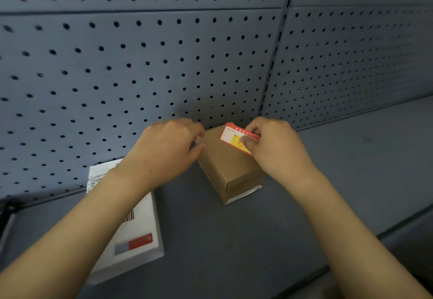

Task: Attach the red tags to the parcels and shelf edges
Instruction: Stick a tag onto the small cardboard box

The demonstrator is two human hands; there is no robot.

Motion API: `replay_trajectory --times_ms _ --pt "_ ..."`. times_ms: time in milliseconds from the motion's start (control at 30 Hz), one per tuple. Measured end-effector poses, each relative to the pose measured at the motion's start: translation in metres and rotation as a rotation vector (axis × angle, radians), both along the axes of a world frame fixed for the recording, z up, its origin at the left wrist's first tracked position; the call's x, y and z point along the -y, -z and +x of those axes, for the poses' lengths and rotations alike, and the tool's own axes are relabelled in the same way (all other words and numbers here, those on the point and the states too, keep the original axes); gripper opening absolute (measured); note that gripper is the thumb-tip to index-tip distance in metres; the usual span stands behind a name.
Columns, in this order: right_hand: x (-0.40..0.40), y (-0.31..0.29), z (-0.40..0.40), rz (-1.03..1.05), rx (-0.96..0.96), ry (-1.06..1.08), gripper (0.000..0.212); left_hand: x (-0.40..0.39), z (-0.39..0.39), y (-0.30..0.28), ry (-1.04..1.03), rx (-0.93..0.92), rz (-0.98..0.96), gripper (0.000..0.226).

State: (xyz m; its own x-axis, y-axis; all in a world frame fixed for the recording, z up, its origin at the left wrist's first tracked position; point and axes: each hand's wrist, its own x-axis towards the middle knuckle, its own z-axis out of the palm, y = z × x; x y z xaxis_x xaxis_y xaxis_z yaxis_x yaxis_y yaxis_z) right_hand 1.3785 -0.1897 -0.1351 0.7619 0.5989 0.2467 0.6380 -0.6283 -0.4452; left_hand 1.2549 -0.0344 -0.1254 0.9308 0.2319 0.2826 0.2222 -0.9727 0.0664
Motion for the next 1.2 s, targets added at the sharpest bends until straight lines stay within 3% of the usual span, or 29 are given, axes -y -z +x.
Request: replay_trajectory --times_ms 467,867,1200 --pt "0.03 -0.017 -0.113 0.091 0.1 -0.03 0.009 0.026 -0.093 -0.008 0.06 0.043 0.077 0.027" --pt "0.037 -0.016 -0.252 0.116 0.035 -0.299 0.006 0.062 -0.265 -0.01 -0.115 0.054 0.032 0.03" --pt "-0.013 -0.001 -0.375 0.052 -0.033 -0.408 0.006 0.022 -0.403 0.005 -0.176 0.137 0.112 0.015"
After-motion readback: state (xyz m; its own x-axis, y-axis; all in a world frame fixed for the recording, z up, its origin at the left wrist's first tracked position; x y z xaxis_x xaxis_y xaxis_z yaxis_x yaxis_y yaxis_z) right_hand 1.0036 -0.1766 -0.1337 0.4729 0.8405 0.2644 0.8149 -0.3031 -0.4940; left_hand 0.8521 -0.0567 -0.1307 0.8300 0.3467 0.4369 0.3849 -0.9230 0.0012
